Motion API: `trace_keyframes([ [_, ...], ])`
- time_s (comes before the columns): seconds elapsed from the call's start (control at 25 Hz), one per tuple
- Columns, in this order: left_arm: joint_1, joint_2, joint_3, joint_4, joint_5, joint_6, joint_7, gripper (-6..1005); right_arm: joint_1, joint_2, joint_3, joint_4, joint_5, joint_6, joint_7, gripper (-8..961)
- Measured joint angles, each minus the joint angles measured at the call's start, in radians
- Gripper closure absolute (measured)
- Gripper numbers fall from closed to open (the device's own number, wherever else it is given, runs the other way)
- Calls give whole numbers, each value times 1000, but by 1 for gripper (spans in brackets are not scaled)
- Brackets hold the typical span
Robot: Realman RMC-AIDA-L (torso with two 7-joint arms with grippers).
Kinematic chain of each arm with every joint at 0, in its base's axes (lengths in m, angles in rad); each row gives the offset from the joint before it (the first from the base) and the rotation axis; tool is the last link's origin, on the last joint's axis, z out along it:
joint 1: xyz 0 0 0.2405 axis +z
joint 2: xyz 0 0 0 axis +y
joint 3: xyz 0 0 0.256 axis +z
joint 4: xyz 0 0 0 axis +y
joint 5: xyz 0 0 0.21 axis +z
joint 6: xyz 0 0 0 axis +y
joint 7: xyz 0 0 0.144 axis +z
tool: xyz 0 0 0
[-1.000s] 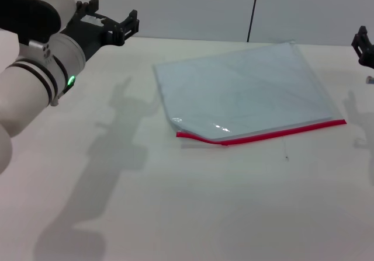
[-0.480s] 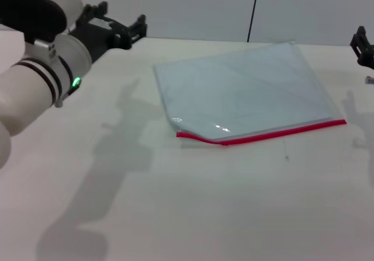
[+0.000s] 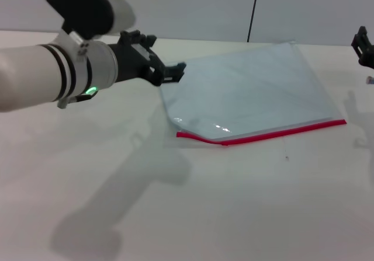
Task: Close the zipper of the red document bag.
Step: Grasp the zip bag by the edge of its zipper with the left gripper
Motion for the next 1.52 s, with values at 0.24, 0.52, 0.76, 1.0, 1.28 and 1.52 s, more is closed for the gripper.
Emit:
trace_keyframes([
  [0.24, -72, -9, -8, 34, 144, 220, 5, 191, 11, 0, 0, 8, 1, 2, 0, 189],
  [0.52, -171, -25, 9, 11, 179, 404, 69, 197, 24, 2, -2, 19, 2, 14, 0, 193],
  [0.76, -230, -33, 59, -38, 251, 478, 70, 203, 24, 2, -1, 19, 2, 14, 0, 197],
  [1.0, -279, -34, 95, -98, 274, 504, 63, 208, 25, 2, -2, 18, 2, 14, 0, 201],
  [1.28, -304, -35, 103, -139, 278, 497, 74, 215, 27, 2, -2, 14, 2, 14, 0, 205],
  [1.52, -318, -35, 112, -185, 300, 456, 74, 221, 36, 2, -2, 17, 2, 14, 0, 208],
])
